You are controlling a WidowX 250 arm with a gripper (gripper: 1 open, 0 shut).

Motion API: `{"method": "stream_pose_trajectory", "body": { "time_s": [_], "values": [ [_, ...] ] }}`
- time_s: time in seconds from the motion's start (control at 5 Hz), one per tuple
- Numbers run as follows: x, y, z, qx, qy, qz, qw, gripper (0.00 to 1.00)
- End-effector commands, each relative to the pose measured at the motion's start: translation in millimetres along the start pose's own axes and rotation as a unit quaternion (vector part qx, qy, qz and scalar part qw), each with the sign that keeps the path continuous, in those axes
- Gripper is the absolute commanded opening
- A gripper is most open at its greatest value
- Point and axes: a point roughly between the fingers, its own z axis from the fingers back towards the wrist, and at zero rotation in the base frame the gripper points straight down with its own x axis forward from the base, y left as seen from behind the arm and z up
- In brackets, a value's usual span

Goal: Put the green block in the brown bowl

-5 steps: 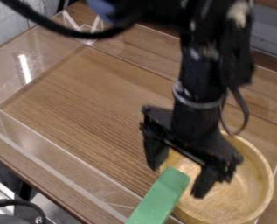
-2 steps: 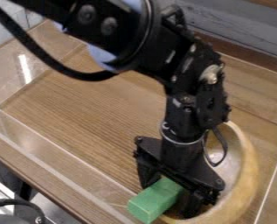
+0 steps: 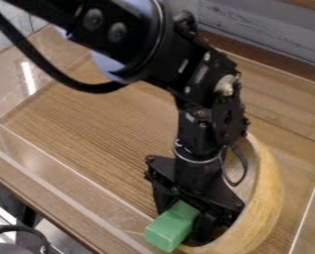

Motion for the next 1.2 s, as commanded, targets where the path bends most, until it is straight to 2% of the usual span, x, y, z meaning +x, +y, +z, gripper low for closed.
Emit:
{"method": "stream_pose_trajectory", "body": {
  "time_s": [0.0, 1.0],
  "values": [
    [2.9, 0.7, 7.5, -0.009, -0.01, 0.004, 0.9999, 0.0],
    [7.1, 7.3, 15.1, -0.026, 0.005, 0.031, 0.9992, 0.0]
  ]
}}
